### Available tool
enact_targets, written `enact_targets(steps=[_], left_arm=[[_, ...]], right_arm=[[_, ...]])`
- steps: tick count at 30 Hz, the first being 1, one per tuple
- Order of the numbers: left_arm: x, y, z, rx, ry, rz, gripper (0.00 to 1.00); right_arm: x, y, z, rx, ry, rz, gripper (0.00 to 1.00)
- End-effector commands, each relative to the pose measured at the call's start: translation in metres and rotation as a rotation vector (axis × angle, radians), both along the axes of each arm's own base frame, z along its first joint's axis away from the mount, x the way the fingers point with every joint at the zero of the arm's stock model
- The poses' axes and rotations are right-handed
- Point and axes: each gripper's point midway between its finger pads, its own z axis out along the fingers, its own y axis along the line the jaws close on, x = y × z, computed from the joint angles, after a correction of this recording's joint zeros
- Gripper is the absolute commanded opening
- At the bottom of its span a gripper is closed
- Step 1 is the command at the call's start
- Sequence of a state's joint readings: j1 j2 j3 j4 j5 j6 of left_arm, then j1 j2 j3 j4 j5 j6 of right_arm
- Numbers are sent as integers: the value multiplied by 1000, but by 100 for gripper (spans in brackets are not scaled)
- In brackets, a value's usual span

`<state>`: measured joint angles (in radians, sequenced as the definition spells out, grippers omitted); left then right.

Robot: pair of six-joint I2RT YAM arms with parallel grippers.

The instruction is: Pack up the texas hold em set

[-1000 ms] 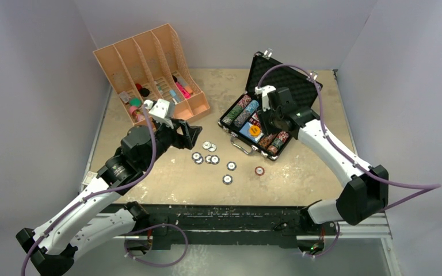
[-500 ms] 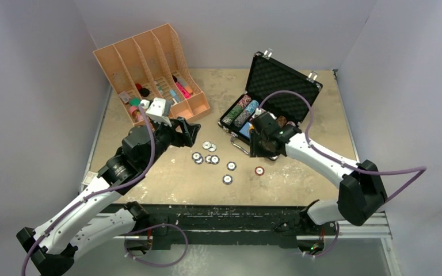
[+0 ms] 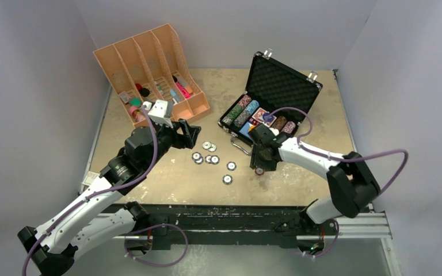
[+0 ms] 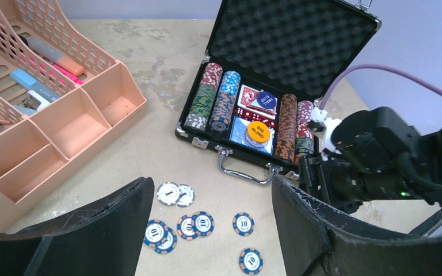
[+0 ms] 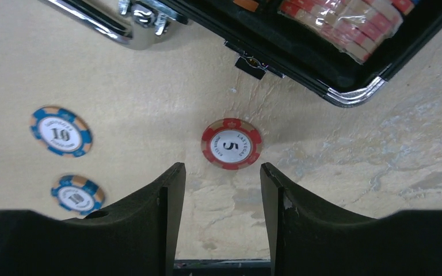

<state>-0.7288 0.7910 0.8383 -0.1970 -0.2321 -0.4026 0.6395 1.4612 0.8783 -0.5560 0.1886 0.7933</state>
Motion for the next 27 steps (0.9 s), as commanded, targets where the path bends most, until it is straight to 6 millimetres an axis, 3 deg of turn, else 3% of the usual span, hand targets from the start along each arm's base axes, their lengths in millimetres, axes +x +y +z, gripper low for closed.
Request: enact_targets(steps=[1, 6, 14, 23, 27], left_arm=[[0, 0, 15, -47, -40, 5, 74], [1, -1, 15, -45, -39, 3, 74], [2, -3, 13, -42, -37, -1, 74], [2, -3, 13, -39, -35, -3, 74], [3, -4, 12, -38, -33, -4, 74]], right_arm=[[1, 3, -7, -5, 30, -22, 55], [2, 3, -11, -20, 40, -13, 59], [3, -4, -27, -83, 69, -31, 56], [9, -1, -33, -74, 49, -21, 42], [10, 3, -33, -58, 44, 6, 40]])
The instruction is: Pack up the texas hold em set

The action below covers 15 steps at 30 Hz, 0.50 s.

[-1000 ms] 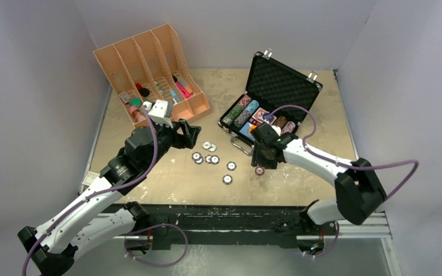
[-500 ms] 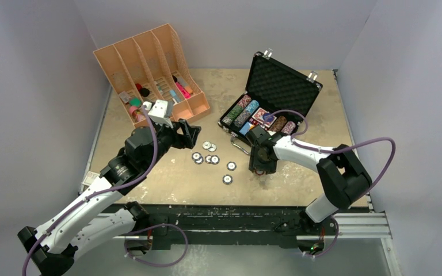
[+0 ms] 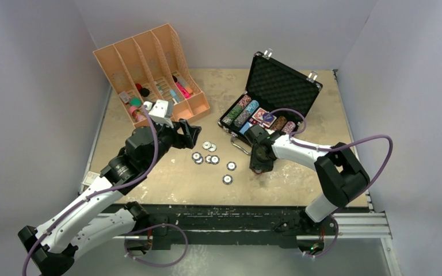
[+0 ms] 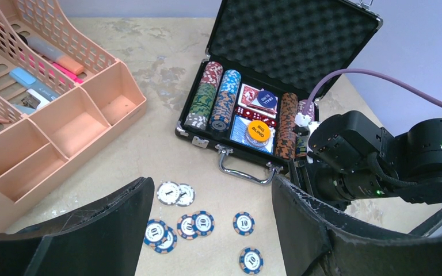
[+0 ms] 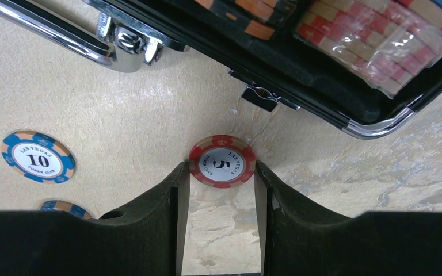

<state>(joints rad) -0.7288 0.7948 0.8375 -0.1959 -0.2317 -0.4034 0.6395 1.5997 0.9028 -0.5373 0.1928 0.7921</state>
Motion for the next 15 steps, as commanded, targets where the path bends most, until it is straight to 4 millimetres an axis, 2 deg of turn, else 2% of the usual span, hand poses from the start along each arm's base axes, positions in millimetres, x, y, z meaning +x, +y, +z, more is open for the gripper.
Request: enact_targets(steps=[1, 8, 15], left_arm=[[2, -4, 13, -39, -35, -5, 74], [3, -5, 12, -40, -32, -5, 74], [3, -4, 10, -35, -30, -4, 74]], right_arm=[[9, 3, -5, 6, -30, 15, 40], [8, 3, -5, -11, -15, 80, 47], [14, -5, -11, -73, -14, 55, 53]])
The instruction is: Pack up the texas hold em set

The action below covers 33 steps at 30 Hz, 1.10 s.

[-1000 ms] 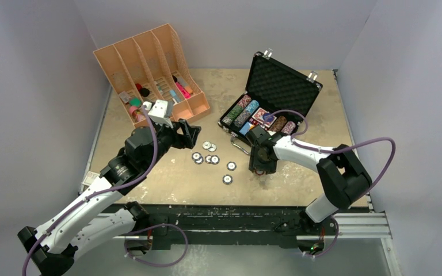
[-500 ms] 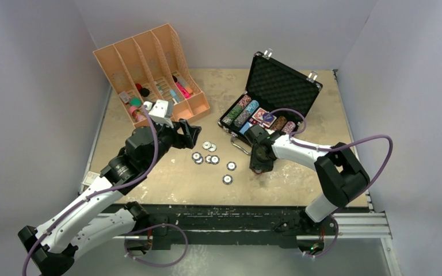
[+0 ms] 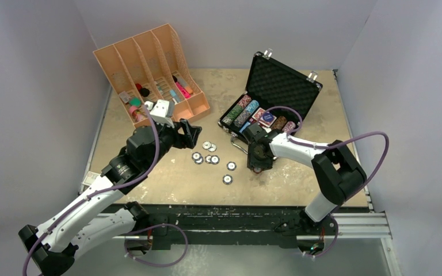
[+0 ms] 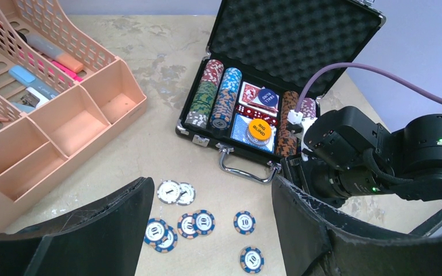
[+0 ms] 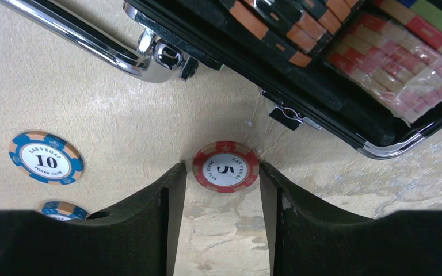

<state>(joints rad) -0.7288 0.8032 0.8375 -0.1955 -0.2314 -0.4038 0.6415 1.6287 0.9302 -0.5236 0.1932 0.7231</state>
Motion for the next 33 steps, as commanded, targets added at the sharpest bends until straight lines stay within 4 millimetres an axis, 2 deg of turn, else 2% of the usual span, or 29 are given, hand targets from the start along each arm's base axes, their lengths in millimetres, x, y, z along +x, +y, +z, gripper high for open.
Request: enact_targets(steps=[1, 6, 15, 20, 26, 30, 33], left_arm=[[2, -3, 13, -41, -37, -3, 74], [2, -3, 12, -38, -35, -2, 74], [2, -4, 11, -39, -33, -3, 74], [2, -4, 11, -39, -32, -5, 74], [2, -4, 11, -38, -32, -3, 74], [2, -4, 11, -38, -31, -5, 74], [2, -5, 10, -38, -28, -7, 74]], right_arm=[[7, -10, -11, -70, -9, -18, 53], [12, -15, -14, -115, -17, -10, 51], [7, -16, -11, -114, -6, 21, 43], [6, -12, -7, -84, -5, 34, 45], [1, -16, -6, -94, 8, 16, 53], [-1, -15, -4, -85, 10, 1, 53], [-6, -7, -7, -35, 36, 8, 52]])
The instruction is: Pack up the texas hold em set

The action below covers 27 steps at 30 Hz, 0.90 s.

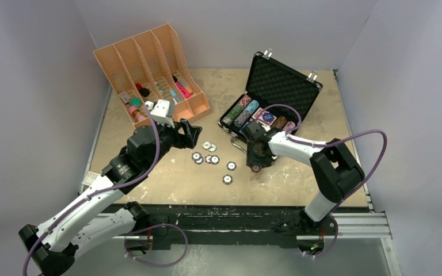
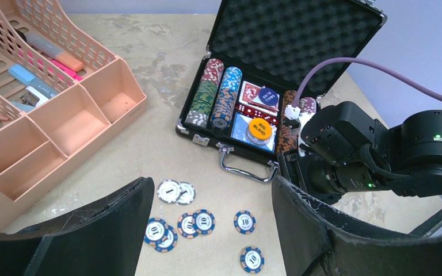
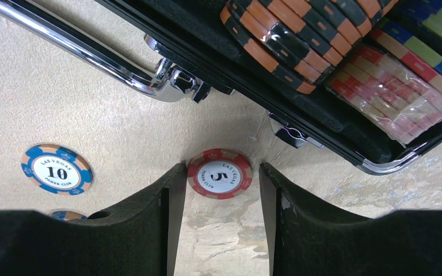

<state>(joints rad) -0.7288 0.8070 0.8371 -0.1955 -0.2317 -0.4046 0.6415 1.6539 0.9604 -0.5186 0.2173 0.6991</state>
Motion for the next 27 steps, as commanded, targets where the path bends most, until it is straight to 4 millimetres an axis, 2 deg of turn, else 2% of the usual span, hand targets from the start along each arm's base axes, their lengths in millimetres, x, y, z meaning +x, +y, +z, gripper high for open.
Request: enact_targets(steps=[1, 7, 9, 13, 15, 17, 23, 27], left_arm=[[2, -5, 11, -40, -32, -9, 74], [2, -5, 10, -38, -29, -8, 74], [2, -5, 9, -37, -27, -9, 74], [4, -8, 3, -52, -5, -5, 74], [5, -11, -6, -78, 30, 2, 74], [5, -20, -19, -120, 78, -10, 74], [-7, -65, -66, -274, 242, -129, 73], [-17, -92, -93, -249, 272, -150, 73]], right_arm=[[-16, -6, -9, -9, 57, -9, 51], [-18, -5, -16, -6, 75, -2, 39], [-16, -6, -14, -13, 62, -5, 38], [-10, -3, -1, 8, 24, -26, 37], [-10, -1, 8, 29, 12, -36, 38], [-8, -1, 16, 46, -11, -49, 39], [-3, 6, 32, 110, -60, -79, 40], [0, 14, 40, 163, -89, -84, 41]])
